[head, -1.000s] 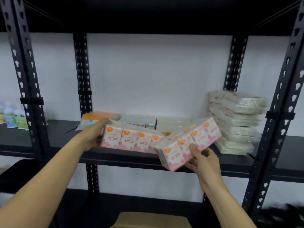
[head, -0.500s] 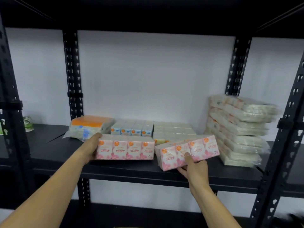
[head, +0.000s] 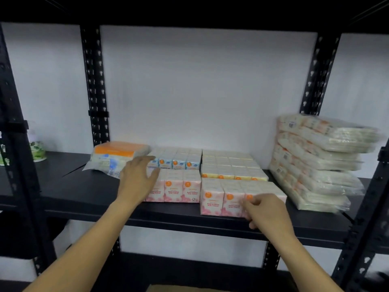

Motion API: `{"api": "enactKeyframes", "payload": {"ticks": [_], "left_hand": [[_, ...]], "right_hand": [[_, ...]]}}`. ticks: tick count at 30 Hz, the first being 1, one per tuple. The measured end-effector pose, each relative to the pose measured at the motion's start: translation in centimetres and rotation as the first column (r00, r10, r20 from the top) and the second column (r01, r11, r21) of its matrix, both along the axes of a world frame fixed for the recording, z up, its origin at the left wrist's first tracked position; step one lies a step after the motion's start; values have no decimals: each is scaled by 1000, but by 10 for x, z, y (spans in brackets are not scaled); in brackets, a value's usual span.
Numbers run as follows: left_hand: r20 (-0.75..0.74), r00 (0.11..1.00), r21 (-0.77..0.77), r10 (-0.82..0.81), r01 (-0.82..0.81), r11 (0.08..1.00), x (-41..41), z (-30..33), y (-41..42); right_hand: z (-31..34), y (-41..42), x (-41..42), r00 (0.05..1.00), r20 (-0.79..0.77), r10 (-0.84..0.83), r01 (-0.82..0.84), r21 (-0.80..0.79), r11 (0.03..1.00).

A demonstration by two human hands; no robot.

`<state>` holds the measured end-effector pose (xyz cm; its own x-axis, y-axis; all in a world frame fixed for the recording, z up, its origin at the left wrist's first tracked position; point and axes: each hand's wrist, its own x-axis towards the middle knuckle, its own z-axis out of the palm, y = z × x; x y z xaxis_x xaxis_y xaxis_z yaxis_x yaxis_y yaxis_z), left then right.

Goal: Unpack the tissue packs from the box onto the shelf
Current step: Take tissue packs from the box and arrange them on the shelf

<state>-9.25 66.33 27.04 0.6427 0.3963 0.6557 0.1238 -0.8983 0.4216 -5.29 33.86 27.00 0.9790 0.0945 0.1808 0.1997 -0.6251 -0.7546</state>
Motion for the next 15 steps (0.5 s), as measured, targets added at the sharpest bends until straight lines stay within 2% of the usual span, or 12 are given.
{"api": "enactKeyframes", "payload": {"ticks": [2,4,6,8,15], "left_hand": [[-122,987,129,-108,124,984,1,0,-14],[-292,949,197,-120,182,963,5,-2,-21],[-386,920,279,-69,188,942,10,-5,-21],[-407,913,339,-27,179,924,15,-6,-18],[-390,921,338,-12,156,928,31,-7,-13]], "right_hand": [[1,6,0,959,283,-37,66,-94,993],[0,11,6,876,478,62,35,-190,981],[-4,14,14,854,470,223,-29,-386,922],[-10,15,22,870,396,294,-60,-506,860],[-21,21,43,861,435,262,-50,-440,897]]}}
